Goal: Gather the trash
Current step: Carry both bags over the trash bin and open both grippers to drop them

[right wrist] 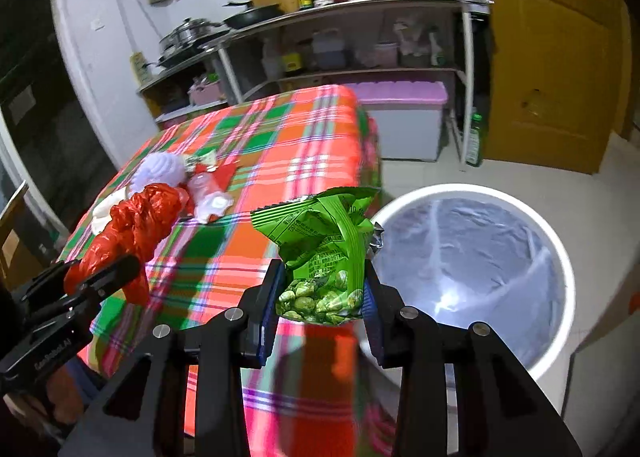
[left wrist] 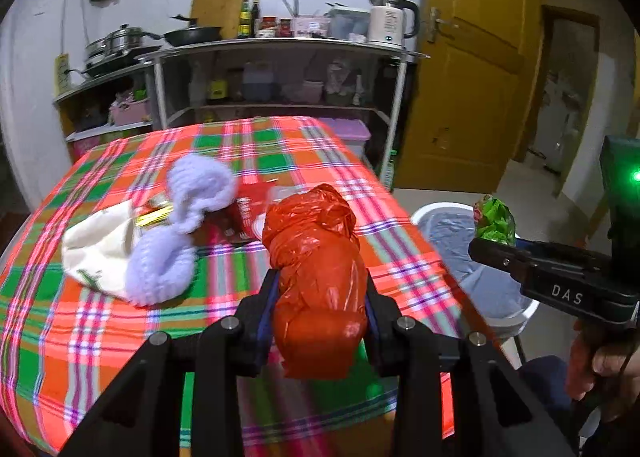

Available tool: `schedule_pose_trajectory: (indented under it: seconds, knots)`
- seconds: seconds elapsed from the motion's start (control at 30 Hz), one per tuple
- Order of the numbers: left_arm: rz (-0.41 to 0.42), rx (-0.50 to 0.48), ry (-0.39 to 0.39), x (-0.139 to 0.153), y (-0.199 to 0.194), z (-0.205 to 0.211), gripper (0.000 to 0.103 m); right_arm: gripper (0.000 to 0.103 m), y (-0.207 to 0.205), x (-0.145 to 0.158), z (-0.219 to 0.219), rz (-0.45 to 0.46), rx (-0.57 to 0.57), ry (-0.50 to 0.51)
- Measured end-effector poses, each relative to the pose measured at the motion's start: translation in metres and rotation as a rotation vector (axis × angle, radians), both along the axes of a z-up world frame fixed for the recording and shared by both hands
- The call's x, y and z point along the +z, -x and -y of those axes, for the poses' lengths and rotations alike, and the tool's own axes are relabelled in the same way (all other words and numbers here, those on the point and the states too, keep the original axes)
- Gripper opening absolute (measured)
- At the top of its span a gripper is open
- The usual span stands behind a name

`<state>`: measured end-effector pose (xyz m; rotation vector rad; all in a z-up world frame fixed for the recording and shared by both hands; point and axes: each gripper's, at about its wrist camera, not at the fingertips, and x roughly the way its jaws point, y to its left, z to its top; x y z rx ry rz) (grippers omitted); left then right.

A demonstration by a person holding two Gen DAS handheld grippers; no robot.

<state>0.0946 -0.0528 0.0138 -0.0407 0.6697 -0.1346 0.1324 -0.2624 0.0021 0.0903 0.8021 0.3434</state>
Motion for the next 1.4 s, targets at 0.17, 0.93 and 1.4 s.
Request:
schedule_pose_trajectory:
  seconds: [0.17,0.93,1.4]
  knots:
    - [-0.010,-0.062,0.006,-0.002,-0.013,0.025,0.039,0.038,-0.002,-0.005,0.034,-0.010,-0.068,-0.012]
    - [-0.181,-0.347,0.049,-0.042,-0.080,0.128,0.040,0.038,-0.032,-0.066,0.125,-0.166,-0.252,-0.016]
    - [-0.184,-0.355,0.038,-0.045,-0.082,0.133,0.056,0.049,-0.036,-0.076,0.126,-0.181,-0.236,-0.005]
